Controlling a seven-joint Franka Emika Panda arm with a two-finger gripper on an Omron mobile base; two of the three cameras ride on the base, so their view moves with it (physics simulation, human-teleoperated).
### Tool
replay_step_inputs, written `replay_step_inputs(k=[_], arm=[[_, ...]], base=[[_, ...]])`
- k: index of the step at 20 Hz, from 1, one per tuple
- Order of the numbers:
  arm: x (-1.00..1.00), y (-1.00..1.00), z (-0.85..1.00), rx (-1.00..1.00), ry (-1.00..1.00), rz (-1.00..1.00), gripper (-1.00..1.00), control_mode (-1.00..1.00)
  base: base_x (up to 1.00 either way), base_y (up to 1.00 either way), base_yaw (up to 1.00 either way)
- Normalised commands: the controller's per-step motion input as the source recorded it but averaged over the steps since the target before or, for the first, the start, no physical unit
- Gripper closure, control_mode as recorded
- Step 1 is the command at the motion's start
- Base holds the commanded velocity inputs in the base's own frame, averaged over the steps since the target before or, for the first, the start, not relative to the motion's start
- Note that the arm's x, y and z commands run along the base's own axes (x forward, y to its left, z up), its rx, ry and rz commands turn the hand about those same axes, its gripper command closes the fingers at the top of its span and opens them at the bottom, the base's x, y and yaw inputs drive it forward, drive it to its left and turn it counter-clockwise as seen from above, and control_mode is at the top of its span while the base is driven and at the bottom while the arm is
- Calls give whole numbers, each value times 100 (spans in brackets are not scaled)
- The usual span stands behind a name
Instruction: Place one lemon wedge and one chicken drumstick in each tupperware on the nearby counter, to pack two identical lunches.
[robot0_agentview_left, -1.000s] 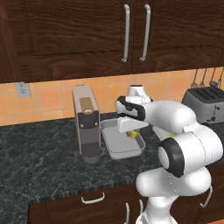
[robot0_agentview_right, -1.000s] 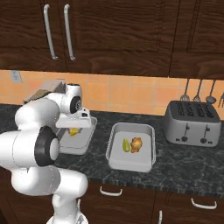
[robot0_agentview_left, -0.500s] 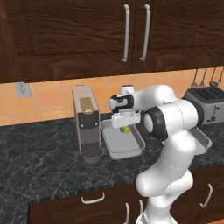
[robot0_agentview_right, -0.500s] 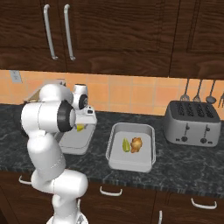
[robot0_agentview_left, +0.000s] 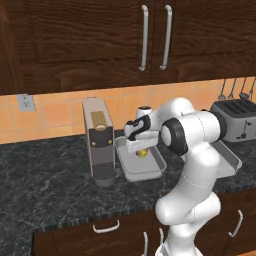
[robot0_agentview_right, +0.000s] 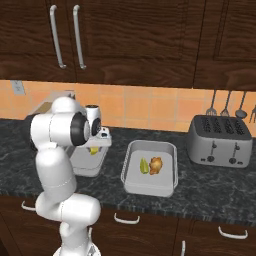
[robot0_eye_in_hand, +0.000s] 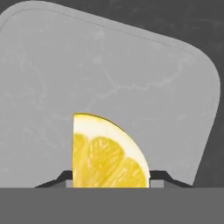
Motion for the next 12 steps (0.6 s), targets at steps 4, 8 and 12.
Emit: replay_step_inputs(k=[4,8,12], arm=[[0,0,-23,0,-6,0,100,-100],[-1,6,29,-6,0,0,-100,-100],[-4,13,57,-17,0,0,-100,-100]], base=[[0,0,0],[0,0,0],[0,0,0]])
